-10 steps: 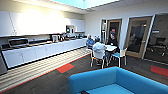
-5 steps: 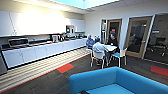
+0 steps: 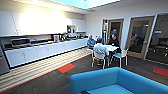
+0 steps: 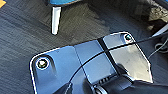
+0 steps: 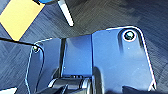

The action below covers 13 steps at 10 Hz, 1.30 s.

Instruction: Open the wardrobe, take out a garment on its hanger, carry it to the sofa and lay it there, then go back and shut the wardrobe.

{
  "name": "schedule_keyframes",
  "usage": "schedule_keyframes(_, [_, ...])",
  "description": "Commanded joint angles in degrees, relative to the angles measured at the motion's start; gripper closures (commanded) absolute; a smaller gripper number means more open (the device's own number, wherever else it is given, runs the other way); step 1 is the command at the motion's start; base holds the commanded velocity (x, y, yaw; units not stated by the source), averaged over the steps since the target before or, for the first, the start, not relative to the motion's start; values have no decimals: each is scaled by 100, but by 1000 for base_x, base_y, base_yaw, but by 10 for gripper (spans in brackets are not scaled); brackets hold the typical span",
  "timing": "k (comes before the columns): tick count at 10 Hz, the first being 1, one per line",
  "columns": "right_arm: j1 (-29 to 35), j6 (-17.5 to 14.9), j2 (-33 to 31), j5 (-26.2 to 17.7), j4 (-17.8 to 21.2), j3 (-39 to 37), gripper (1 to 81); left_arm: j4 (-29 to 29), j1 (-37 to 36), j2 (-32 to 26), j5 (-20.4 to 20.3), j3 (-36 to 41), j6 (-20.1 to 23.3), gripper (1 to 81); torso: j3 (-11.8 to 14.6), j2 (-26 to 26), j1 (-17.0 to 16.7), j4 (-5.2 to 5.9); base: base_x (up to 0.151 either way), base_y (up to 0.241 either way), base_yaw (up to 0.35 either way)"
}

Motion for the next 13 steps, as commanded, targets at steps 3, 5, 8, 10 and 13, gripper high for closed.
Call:
schedule_keyframes(3, [405,-9,32,-227,22,21,10,40,-361,-34,182,15,27,10,0,0,7,0,0,0,309])
schedule_keyframes(5, [405,-9,32,-227,22,21,10,58,-361,-34,191,-2,27,10,0,-2,7,0,0,0,309])
schedule_keyframes(8, [414,-9,23,-227,22,13,10,66,-361,-16,182,-55,36,10,0,-2,7,0,0,0,310])
schedule_keyframes(10, [423,-1,23,-235,22,4,10,75,-361,-16,182,-55,36,10,0,-2,7,0,0,0,314])
schedule_keyframes(13, [423,0,-3,-227,40,-5,10,75,-361,1,182,-55,36,10,0,-2,7,0,0,0,203])
